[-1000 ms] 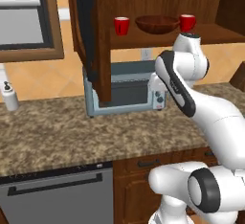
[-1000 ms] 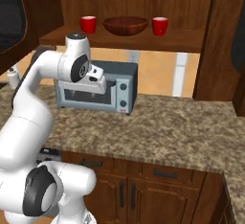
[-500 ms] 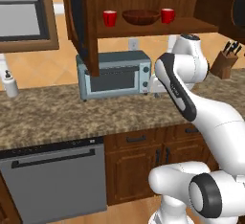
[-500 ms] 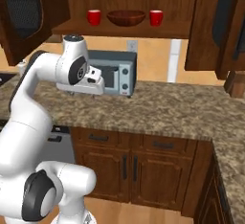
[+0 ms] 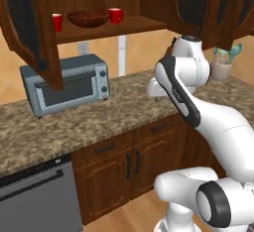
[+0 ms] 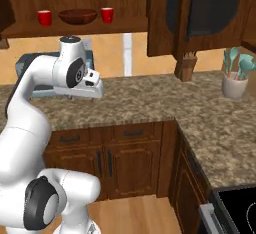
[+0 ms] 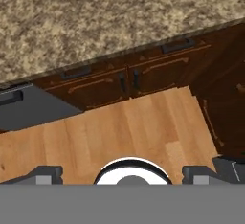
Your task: Gather all objects into one cabinet and sort the glasses and bowls to opposite sides.
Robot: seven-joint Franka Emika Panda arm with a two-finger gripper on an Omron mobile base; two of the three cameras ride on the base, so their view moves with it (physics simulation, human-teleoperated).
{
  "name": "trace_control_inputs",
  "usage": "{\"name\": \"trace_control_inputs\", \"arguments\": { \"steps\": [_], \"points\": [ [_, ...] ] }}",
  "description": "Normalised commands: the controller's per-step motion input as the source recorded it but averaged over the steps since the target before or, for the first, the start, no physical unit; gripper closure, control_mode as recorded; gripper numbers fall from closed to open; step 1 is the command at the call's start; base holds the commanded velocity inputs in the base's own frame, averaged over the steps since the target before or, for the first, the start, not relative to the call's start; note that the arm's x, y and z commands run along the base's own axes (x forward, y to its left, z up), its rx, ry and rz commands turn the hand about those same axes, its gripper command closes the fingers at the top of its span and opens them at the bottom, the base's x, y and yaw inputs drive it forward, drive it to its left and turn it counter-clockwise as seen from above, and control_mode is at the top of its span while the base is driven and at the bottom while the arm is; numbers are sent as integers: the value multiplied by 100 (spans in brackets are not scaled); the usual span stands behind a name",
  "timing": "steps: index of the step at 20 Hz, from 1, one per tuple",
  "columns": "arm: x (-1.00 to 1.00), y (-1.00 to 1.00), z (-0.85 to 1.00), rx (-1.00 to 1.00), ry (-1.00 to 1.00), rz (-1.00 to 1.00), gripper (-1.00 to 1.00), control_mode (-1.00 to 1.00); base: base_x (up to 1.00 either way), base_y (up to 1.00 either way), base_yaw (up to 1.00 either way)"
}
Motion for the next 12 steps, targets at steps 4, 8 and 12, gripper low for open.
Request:
{"name": "trace_control_inputs", "arguments": {
  "steps": [4,8,12],
  "points": [
    [0,0,0,0,0,0,-100,100,-10,0,-72],
    [0,0,0,0,0,0,-100,100,-4,0,-75],
    [0,0,0,0,0,0,-100,100,0,0,-69]
  ]
}}
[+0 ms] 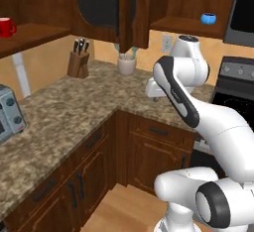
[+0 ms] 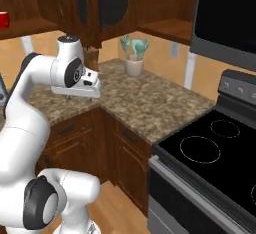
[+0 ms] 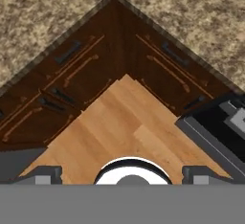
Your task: Gather all objects into one cabinet and sort the glasses and bowls to opposite sides.
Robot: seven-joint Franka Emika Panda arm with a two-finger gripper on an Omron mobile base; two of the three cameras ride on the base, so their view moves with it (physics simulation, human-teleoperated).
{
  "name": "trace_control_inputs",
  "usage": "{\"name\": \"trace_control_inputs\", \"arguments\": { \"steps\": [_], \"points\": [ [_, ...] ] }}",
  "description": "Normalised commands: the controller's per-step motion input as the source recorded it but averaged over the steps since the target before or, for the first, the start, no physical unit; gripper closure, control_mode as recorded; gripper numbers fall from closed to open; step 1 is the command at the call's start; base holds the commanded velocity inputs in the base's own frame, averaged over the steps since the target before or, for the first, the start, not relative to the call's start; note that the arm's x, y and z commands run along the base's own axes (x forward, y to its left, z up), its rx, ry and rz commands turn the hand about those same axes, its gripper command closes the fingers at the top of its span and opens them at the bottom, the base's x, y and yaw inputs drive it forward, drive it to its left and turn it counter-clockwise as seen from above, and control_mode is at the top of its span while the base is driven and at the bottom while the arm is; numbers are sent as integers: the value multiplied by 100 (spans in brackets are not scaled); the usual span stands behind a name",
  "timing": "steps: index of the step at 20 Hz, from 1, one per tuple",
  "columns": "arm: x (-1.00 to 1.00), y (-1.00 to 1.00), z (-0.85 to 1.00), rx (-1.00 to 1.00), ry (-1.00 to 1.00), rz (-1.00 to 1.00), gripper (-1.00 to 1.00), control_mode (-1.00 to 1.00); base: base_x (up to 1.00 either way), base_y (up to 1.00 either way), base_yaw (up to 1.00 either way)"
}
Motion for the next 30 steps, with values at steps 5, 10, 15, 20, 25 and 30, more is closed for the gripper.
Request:
{"name": "trace_control_inputs", "arguments": {
  "steps": [5,10,15,20,25,30],
  "points": [
    [0,0,0,0,0,0,-100,100,7,11,-60],
    [0,0,0,0,0,0,-100,100,17,39,-47],
    [0,0,0,0,0,0,-100,100,28,23,-21],
    [0,0,0,0,0,0,-100,100,30,5,-2],
    [0,0,0,0,0,0,-100,100,59,19,-6],
    [0,0,0,0,0,0,-100,100,47,32,-8]
  ]
}}
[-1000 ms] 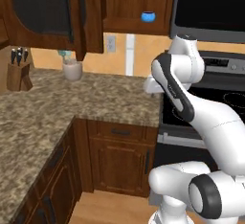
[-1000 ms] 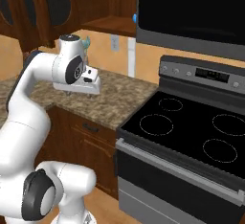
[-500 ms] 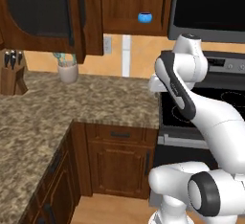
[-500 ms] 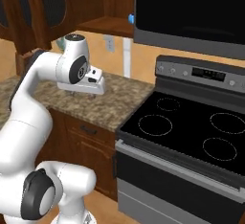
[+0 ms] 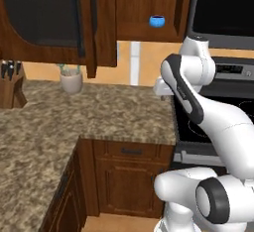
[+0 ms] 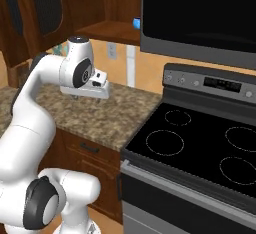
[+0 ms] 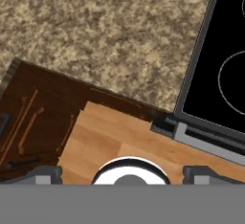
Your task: Gather all objects into one cabinet and sort the glasses and bowls to opposite sides.
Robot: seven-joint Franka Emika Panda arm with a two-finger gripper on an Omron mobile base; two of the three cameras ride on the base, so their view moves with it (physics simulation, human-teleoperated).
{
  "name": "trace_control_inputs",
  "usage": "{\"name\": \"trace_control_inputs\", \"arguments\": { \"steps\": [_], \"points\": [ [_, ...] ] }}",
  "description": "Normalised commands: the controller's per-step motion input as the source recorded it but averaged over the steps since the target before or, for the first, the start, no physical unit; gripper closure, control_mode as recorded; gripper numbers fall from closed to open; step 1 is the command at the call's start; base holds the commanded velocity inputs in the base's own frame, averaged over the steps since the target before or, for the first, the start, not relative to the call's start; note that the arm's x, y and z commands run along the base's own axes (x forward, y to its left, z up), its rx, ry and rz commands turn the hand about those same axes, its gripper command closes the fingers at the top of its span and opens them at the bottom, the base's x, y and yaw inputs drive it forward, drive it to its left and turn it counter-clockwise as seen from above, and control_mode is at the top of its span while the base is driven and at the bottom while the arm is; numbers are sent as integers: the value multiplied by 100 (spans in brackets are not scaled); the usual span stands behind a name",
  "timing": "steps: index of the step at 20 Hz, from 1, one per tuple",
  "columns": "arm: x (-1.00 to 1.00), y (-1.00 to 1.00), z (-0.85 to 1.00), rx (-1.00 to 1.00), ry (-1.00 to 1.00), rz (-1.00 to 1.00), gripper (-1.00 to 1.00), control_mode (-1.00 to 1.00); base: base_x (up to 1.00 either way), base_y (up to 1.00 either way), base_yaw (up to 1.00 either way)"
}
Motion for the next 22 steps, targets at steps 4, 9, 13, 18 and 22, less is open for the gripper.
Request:
{"name": "trace_control_inputs", "arguments": {
  "steps": [4,9,13,18,22],
  "points": [
    [0,0,0,0,0,0,-100,100,46,45,-18],
    [0,0,0,0,0,0,-100,100,53,30,-24],
    [0,0,0,0,0,0,-100,100,39,4,-20],
    [0,0,0,0,0,0,-100,100,26,3,-17],
    [0,0,0,0,0,0,-100,100,22,8,-10]
  ]
}}
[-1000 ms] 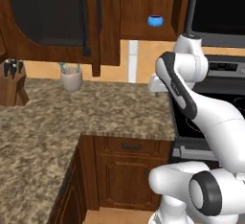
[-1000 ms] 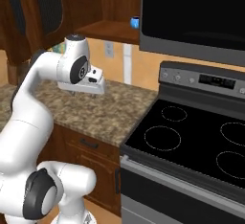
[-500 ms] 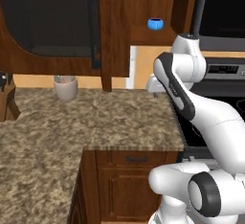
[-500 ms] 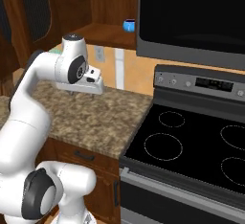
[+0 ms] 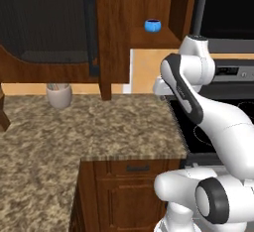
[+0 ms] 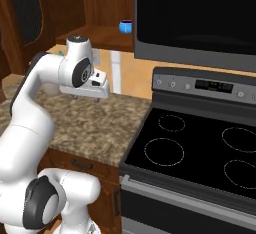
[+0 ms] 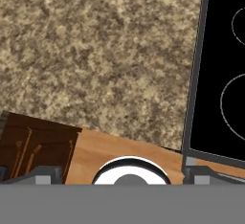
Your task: Gather all objects into one cabinet and sort the glasses and bowls to opposite sides.
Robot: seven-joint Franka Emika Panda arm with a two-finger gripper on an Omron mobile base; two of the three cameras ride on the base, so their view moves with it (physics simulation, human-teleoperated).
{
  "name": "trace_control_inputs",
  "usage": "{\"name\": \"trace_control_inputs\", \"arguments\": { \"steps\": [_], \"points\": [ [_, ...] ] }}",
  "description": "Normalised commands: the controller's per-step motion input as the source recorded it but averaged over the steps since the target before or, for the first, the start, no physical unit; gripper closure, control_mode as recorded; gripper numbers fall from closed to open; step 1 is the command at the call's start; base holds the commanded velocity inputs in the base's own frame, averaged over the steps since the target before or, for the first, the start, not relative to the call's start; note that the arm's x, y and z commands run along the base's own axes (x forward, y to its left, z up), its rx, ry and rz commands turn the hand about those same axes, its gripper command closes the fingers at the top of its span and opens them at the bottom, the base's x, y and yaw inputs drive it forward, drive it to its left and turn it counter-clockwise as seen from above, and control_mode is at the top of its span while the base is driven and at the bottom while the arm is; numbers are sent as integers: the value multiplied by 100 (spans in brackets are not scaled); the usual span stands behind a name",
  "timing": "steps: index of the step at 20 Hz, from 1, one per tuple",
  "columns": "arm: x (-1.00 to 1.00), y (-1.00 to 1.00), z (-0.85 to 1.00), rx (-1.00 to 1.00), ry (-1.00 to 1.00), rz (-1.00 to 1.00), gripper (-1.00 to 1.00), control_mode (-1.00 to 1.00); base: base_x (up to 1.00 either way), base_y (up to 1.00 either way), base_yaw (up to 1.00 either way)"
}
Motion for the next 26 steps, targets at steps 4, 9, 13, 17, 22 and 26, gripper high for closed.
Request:
{"name": "trace_control_inputs", "arguments": {
  "steps": [4,9,13,17,22,26],
  "points": [
    [0,0,0,0,0,0,-100,100,42,17,-3],
    [0,0,0,0,0,0,-100,100,11,4,0],
    [0,0,0,0,0,0,-100,100,1,0,0],
    [1,0,4,0,-3,1,-100,-100,6,0,0],
    [2,8,51,0,-25,-2,-100,-100,0,0,0],
    [8,7,75,0,-21,-1,-100,-100,0,0,0]
  ]
}}
